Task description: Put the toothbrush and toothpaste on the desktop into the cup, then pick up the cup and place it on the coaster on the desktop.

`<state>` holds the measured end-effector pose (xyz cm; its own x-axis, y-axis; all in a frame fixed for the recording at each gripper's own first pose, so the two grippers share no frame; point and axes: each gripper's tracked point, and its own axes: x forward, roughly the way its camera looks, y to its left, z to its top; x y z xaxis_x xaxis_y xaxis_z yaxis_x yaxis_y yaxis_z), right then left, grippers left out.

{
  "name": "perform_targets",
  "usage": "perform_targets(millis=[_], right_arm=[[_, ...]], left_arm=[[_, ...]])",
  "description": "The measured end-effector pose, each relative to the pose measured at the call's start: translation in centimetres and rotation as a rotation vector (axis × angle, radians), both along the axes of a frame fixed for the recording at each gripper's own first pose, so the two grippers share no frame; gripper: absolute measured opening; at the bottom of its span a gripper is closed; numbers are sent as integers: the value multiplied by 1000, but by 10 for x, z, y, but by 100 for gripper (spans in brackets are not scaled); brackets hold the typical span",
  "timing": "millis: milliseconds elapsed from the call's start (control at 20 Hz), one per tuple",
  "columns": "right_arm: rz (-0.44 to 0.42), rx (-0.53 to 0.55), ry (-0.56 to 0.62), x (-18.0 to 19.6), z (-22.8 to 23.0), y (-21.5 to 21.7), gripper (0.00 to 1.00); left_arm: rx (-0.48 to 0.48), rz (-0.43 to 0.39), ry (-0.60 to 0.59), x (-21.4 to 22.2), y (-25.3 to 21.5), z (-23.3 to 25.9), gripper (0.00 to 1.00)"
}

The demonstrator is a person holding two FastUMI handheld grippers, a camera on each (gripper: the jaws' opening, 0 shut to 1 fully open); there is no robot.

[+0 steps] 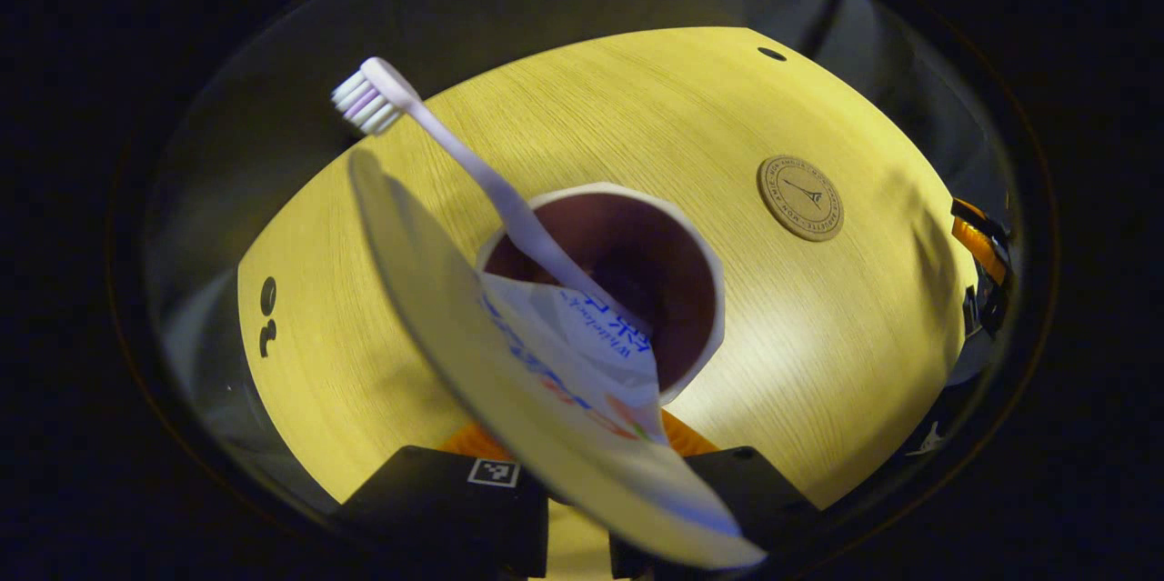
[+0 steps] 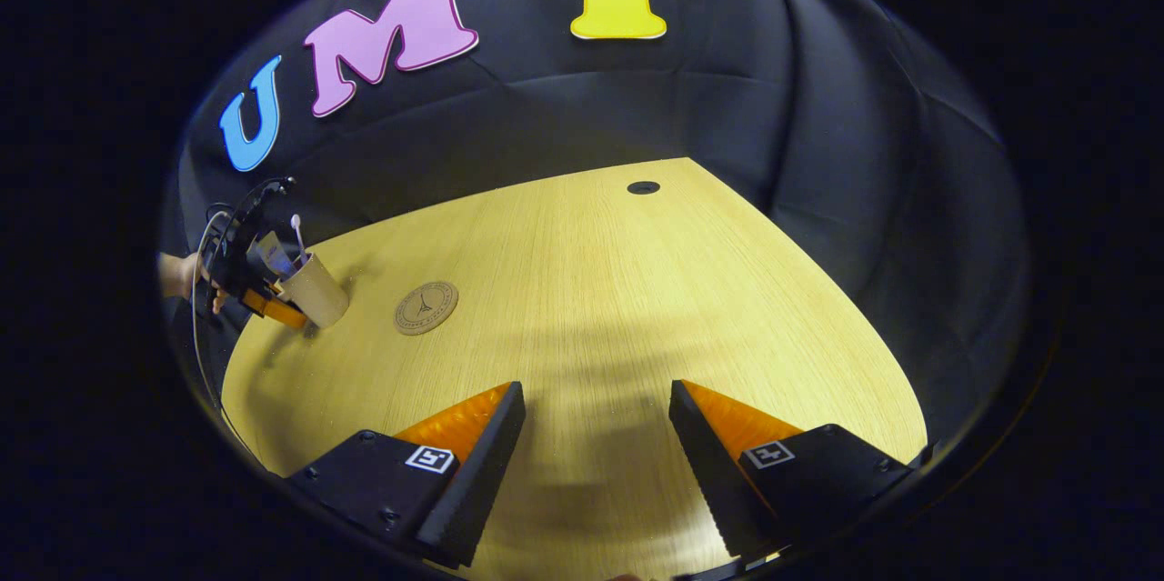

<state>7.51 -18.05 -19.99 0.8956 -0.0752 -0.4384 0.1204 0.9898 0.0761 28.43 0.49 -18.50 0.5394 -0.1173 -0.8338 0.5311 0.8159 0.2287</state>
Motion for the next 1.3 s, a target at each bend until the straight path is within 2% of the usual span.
perform_targets(millis=[350, 400, 450, 550, 600, 650, 700, 800, 1050, 1100, 1150, 1300], right_arm=[[-3, -15, -15, 4, 10, 1, 98], [-5, -16, -18, 5, 12, 1, 98], [-7, -14, -17, 5, 11, 1, 98], [-12, -9, -16, 4, 11, 1, 98], [-12, -8, -18, 4, 12, 2, 98], [-12, -6, -20, 4, 12, 2, 98], [-13, -4, -20, 4, 13, 3, 98], [-16, -2, -23, 3, 13, 2, 98], [-40, 5, -37, -3, 16, -3, 98], [-47, 8, -37, -3, 14, -5, 98], [-52, 12, -35, -5, 14, -5, 98], [-62, 23, -41, -6, 15, -6, 98]], left_arm=[[-84, 66, -31, -5, -9, 2, 34], [-83, 70, -37, -6, -9, 4, 29], [-83, 68, -45, -6, -11, 7, 34], [-96, 60, -66, -6, -19, 17, 29], [-109, 55, -73, -7, -25, 24, 34], [-120, 48, -78, -7, -31, 30, 29], [-123, 39, -84, -6, -38, 35, 24], [-115, -3, -102, -5, -54, 45, 29], [-95, -125, -113, -7, -109, 51, 29], [-91, -148, -112, -8, -121, 51, 34], [-90, -170, -110, -9, -132, 49, 29], [-94, -216, -93, -14, -163, 41, 29]])
